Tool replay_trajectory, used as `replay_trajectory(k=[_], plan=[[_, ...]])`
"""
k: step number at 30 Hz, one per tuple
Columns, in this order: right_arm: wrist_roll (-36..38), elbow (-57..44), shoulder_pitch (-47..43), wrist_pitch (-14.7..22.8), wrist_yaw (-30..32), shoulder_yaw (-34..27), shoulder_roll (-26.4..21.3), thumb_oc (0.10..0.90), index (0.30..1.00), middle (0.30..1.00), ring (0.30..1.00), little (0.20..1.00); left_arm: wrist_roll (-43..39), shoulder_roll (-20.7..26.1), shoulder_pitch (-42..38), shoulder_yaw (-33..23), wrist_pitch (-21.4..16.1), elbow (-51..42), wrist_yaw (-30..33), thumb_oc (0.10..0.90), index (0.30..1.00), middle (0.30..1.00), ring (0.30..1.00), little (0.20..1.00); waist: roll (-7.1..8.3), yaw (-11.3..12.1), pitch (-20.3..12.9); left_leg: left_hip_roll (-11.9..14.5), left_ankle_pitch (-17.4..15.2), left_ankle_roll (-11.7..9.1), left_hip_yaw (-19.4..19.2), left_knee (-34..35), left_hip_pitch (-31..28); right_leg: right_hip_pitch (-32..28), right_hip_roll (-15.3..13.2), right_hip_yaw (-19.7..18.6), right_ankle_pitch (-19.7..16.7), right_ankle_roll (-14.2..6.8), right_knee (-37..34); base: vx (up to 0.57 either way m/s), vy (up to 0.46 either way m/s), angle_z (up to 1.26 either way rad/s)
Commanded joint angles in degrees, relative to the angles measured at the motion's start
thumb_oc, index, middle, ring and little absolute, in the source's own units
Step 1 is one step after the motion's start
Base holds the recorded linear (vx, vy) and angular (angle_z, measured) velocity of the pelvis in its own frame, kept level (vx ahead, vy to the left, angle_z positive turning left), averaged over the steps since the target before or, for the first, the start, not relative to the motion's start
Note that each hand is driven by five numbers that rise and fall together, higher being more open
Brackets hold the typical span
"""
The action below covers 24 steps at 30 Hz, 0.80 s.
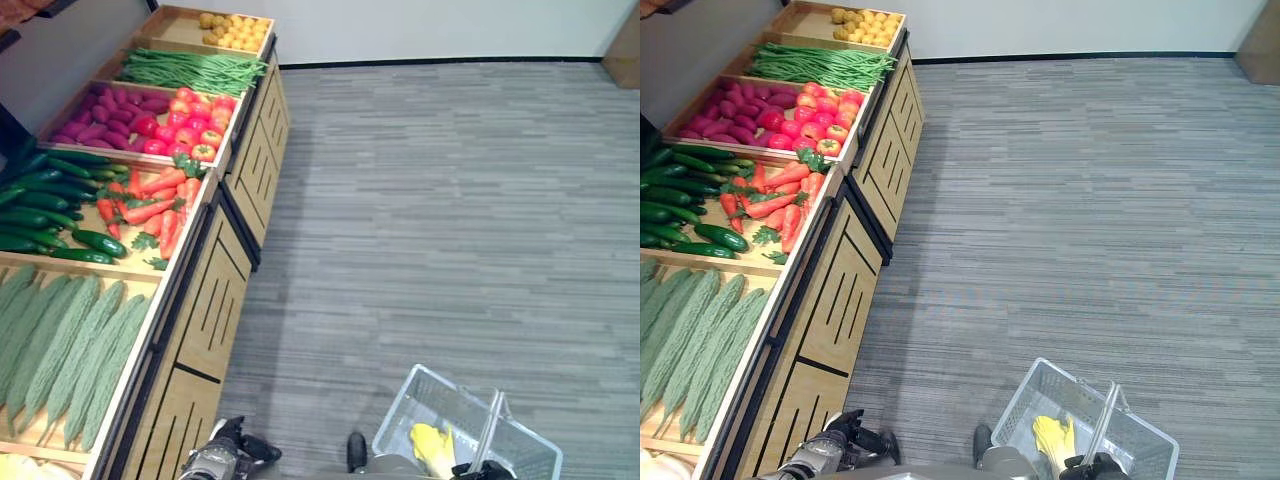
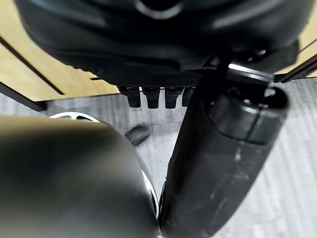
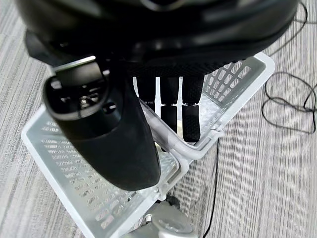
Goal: Get the vegetables into the basket
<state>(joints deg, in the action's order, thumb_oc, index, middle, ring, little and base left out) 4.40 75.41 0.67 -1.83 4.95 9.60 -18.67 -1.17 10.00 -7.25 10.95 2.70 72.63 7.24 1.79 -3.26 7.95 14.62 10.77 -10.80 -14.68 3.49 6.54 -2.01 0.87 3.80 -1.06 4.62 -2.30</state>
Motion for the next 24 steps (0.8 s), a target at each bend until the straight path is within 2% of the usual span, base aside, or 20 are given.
replay_trajectory(k=[1, 3, 4, 5, 7, 8, 9, 12, 13, 14, 15, 16, 18, 19, 20, 22, 24], plan=[[-1.6, -0.4, 2.4, 0.2, 0.4, 1.0, -3.1, 0.400, 0.300, 0.300, 0.300, 0.300, 0.7, 0.4, 3.7, -0.5, 0.7, 1.7, 1.8, 0.900, 1.000, 1.000, 1.000, 1.000, -0.82, 1.1, 2.8, 0.9, 5.3, 0.8, -1.5, 0.9, 2.1, -1.8, -3.7, -1.5, 3.7, -9.7, 3.7, 0.38, 0.076, -0.51], [-1.5, -0.4, 2.4, 0.2, 0.5, 1.0, -3.0, 0.400, 0.300, 0.300, 0.300, 0.300, 0.5, 0.4, 4.0, -0.6, 0.7, 1.6, 1.9, 0.900, 1.000, 1.000, 1.000, 1.000, -0.93, 1.4, 2.8, 1.3, 5.7, 0.5, -1.9, 1.4, 2.8, -2.7, -3.5, -2.1, 4.4, -9.6, 3.7, 0.30, 0.057, -0.37], [-1.5, -0.3, 2.3, 0.4, 0.4, 1.2, -3.0, 0.400, 0.300, 0.300, 0.300, 0.300, 0.5, 0.6, 4.0, -0.9, 0.6, 1.6, 2.1, 0.900, 1.000, 1.000, 1.000, 1.000, -1.04, 2.3, 2.8, 1.6, 6.4, 0.1, -1.1, 1.5, 5.5, -4.8, -2.9, -4.3, 5.7, -9.2, 3.7, 0.23, 0.042, -0.37], [-1.5, -0.3, 2.3, 0.4, 0.4, 1.2, -2.9, 0.400, 0.300, 0.300, 0.300, 0.300, 0.5, 0.6, 4.0, -0.9, 0.6, 1.6, 2.1, 0.900, 1.000, 1.000, 1.000, 1.000, -0.87, 2.3, 2.9, 1.4, 6.3, 0.1, -1.2, 1.5, 5.3, -4.9, -3.1, -4.3, 5.9, -9.2, 3.8, 0.37, 0.079, -0.36], [-2.1, 0.5, 1.7, 0.2, 0.0, 1.7, -2.7, 0.400, 0.300, 0.300, 0.300, 0.300, 0.5, 1.0, 4.9, -1.8, 0.7, 2.0, 2.1, 0.900, 1.000, 1.000, 1.000, 1.000, -1.46, 3.8, 1.7, 0.4, 6.3, 0.9, 1.2, 1.5, 5.0, -8.9, -2.9, -7.8, 8.9, -9.3, 3.8, 0.37, 0.117, -0.44], [-2.1, 0.5, 1.7, 0.2, 0.0, 1.8, -2.7, 0.400, 0.300, 0.300, 0.300, 0.300, 0.5, 1.0, 5.0, -1.8, 0.7, 2.0, 2.1, 0.900, 1.000, 1.000, 1.000, 1.000, -1.26, 3.8, 1.8, 0.2, 6.2, 1.0, 1.1, 1.5, 4.8, -9.1, -3.1, -7.8, 9.1, -9.3, 3.8, 0.46, 0.170, -0.95], [-2.4, 0.9, 1.8, 0.3, -0.2, 1.9, -2.4, 0.400, 0.300, 0.300, 0.300, 0.300, 0.3, 1.1, 5.3, -2.0, 0.7, 2.3, 2.2, 0.900, 1.000, 1.000, 1.000, 1.000, -0.96, 5.0, 0.8, -0.6, 6.6, 0.8, 2.8, 0.5, 5.5, -11.0, -4.4, -9.2, 9.8, -9.6, 3.7, 0.33, 0.137, -0.84], [-2.8, 1.1, 1.4, 0.1, -0.5, 1.8, -2.2, 0.400, 0.300, 0.300, 0.300, 0.300, 0.3, 1.4, 5.3, -2.0, 0.7, 3.0, 2.1, 0.900, 1.000, 1.000, 1.000, 1.000, -0.12, 5.4, -0.2, -2.5, 5.7, 1.8, 1.8, -0.5, 6.0, -12.2, -6.3, -9.7, 10.0, -10.5, 2.8, 0.30, 0.142, -0.56], [-2.7, 1.1, 1.4, 0.0, -0.5, 1.4, -2.2, 0.400, 0.300, 0.300, 0.300, 0.300, 0.5, 1.6, 5.4, -2.0, 0.6, 3.1, 2.0, 0.900, 1.000, 1.000, 1.000, 1.000, 0.57, 5.5, -1.0, -3.9, 4.7, 2.8, 0.5, -1.6, 6.3, -12.3, -7.7, -9.7, 9.5, -11.4, 2.9, 0.29, 0.181, -0.10], [-3.1, 0.9, 1.2, -0.2, -0.7, 1.4, -2.0, 0.400, 0.300, 0.300, 0.300, 0.300, 0.8, 1.9, 5.5, -1.8, 0.6, 3.1, 1.9, 0.900, 1.000, 1.000, 1.000, 1.000, 1.22, 5.4, -1.9, -5.7, 3.3, 4.2, -1.3, -2.5, 6.1, -11.2, -9.4, -10.1, 7.9, -12.4, 3.9, 0.29, 0.180, -0.06], [-3.1, 0.9, 1.2, -0.2, -0.7, 1.4, -2.0, 0.400, 0.300, 0.300, 0.300, 0.300, 0.8, 2.0, 5.5, -1.8, 0.6, 3.1, 1.9, 0.900, 1.000, 1.000, 1.000, 1.000, 1.30, 5.5, -2.0, -5.7, 3.2, 4.2, -1.4, -2.5, 6.1, -11.1, -9.5, -10.2, 8.0, -12.5, 3.9, 0.32, 0.213, -0.25], [-3.7, 0.2, 0.4, -0.1, -0.8, 2.0, -2.0, 0.400, 0.300, 0.300, 0.300, 0.300, 1.4, 2.2, 5.1, -1.3, 0.7, 2.6, 1.8, 0.900, 1.000, 1.000, 1.000, 1.000, 1.79, 5.6, -2.6, -7.4, 1.9, 5.4, -3.0, -2.8, 6.1, -9.4, -10.6, -10.6, 5.2, -13.6, 5.6, 0.15, 0.106, -0.29], [-3.7, 0.0, 0.1, -0.3, -0.8, 2.2, -2.0, 0.400, 0.300, 0.300, 0.300, 0.300, 1.6, 2.3, 4.9, -0.9, 0.7, 2.3, 1.7, 0.900, 1.000, 1.000, 1.000, 1.000, 2.12, 5.7, -2.9, -8.3, 1.2, 6.0, -3.8, -2.7, 5.9, -8.8, -11.3, -10.7, 3.9, -14.3, 6.3, 0.22, 0.148, -0.25], [-3.1, -0.7, -0.6, -0.3, -0.6, 2.0, -1.8, 0.400, 0.300, 0.300, 0.300, 0.300, 1.3, 2.8, 4.3, -0.8, 0.8, 1.6, 1.7, 0.900, 1.000, 1.000, 1.000, 1.000, 2.59, 5.5, -3.2, -9.8, -0.6, 7.0, -5.3, -2.6, 5.1, -7.5, -12.3, -11.1, 0.0, -15.6, 8.6, 0.22, 0.137, -0.30], [-3.1, -0.7, -0.6, -0.3, -0.6, 2.0, -1.8, 0.400, 0.300, 0.300, 0.300, 0.300, 1.3, 2.8, 4.3, -0.8, 0.8, 1.5, 1.7, 0.900, 1.000, 1.000, 1.000, 1.000, 2.64, 5.6, -3.2, -9.9, -0.6, 7.0, -5.4, -2.6, 5.0, -7.4, -12.4, -11.2, 0.0, -15.7, 8.6, 0.19, 0.121, -0.34], [-2.4, -1.1, -0.8, -0.4, -0.6, 1.5, -1.7, 0.400, 0.300, 0.300, 0.300, 0.300, 1.6, 2.8, 4.1, -0.3, 0.7, 1.0, 1.3, 0.900, 1.000, 1.000, 1.000, 1.000, 2.86, 5.6, -3.2, -11.3, -1.9, 8.0, -6.8, -2.7, 4.2, -6.4, -13.2, -10.9, -4.2, -17.1, 11.4, 0.17, 0.140, -0.24], [-2.2, -2.0, -1.9, -0.3, -0.4, 1.7, -1.9, 0.400, 0.300, 0.300, 0.300, 0.300, 1.6, 3.1, 3.4, 0.2, 0.9, 0.3, 0.9, 0.900, 1.000, 1.000, 1.000, 1.000, 2.49, 5.7, -2.2, -12.5, -3.8, 9.4, -7.9, -2.0, 2.2, -2.3, -14.4, -8.1, -9.4, -17.8, 18.5, 0.14, 0.162, -0.33]])
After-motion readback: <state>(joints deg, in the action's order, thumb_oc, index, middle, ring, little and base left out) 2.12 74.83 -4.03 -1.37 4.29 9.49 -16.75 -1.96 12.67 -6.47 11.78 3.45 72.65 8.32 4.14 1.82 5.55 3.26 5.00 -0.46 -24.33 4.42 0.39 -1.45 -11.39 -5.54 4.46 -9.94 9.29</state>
